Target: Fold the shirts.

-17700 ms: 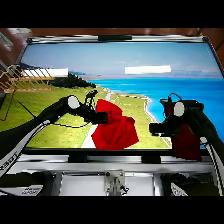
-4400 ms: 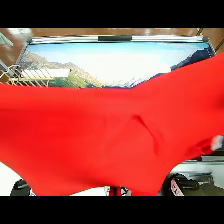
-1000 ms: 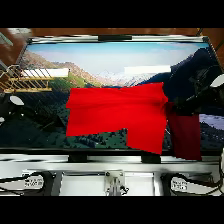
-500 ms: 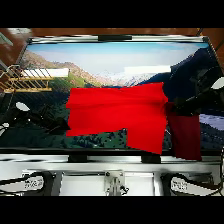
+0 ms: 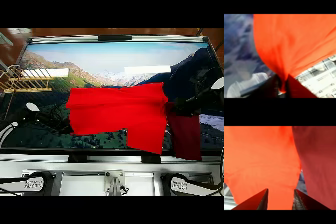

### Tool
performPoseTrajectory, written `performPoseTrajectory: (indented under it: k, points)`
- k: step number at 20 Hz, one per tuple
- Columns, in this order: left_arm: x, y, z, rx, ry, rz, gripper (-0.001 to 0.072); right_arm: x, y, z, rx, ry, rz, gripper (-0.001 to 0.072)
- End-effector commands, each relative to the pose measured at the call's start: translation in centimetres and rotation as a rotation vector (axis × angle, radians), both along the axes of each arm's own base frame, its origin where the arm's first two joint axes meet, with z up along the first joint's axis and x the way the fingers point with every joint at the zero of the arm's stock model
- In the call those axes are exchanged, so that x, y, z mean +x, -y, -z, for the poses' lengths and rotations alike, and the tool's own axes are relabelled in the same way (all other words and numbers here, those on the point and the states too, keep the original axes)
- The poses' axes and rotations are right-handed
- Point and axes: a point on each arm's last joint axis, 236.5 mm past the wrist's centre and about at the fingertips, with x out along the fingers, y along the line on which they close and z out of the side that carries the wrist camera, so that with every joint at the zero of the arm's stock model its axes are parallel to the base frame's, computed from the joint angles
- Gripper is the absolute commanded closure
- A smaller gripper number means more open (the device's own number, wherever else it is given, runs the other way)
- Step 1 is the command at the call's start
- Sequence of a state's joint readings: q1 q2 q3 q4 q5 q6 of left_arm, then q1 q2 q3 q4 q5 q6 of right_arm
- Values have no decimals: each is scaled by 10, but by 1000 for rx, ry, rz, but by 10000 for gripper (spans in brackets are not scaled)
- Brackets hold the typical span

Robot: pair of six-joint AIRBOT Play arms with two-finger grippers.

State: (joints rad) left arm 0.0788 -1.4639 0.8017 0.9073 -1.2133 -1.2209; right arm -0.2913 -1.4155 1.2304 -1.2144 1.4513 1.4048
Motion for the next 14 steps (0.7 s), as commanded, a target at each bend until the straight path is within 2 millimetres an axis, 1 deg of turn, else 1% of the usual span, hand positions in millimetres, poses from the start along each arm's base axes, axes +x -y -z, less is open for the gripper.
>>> performPoseTrajectory:
  k: [1,3,6,8,10,11,14]
  points:
    - [-3,13,-1,-19,-7,20,675,-16,-5,11,20,-61,-5,257]
    - [-2,11,-3,-21,2,21,675,-32,-12,24,44,-92,-48,257]
    - [0,7,-4,-23,3,10,674,-44,-24,39,86,-108,-40,258]
    - [1,6,-4,-26,18,21,674,-49,-20,53,64,-112,-39,258]
    - [2,6,-5,-28,18,17,674,-46,-14,65,29,-88,-21,284]
    - [2,6,-5,-29,18,17,674,-45,-14,68,26,-81,-12,284]
    - [2,6,-5,-28,19,17,674,-57,-17,82,47,-150,-21,284]
